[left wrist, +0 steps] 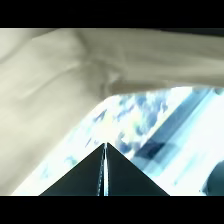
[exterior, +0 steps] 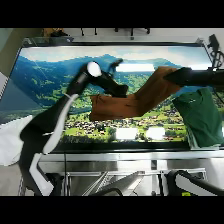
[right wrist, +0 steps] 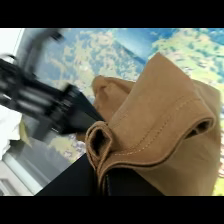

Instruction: Fold the shirts.

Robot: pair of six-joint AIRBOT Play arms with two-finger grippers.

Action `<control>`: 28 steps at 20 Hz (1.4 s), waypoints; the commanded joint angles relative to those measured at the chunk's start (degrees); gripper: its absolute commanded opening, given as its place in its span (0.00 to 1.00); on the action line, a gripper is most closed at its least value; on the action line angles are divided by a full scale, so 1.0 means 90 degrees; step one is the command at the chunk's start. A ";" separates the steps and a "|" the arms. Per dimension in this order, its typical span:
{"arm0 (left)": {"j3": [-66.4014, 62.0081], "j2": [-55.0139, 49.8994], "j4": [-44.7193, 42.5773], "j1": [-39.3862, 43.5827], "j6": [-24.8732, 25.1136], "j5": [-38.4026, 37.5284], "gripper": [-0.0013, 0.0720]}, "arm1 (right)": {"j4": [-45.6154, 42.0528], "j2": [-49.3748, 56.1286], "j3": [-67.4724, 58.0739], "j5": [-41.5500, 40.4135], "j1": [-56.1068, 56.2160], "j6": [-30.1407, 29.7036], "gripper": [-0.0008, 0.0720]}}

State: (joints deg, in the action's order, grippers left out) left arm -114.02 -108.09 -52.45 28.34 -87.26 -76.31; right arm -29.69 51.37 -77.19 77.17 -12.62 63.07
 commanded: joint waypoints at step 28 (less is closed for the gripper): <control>0.0437 0.3553 -0.0056 -0.2669 0.1030 -0.1571 0.04 | -0.1897 0.3082 -0.0270 -0.1090 0.1178 0.0374 0.87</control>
State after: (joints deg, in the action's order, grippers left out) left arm -110.10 -76.12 -52.90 4.34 -78.11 -90.02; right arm -45.08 75.33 -79.88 59.22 2.39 64.58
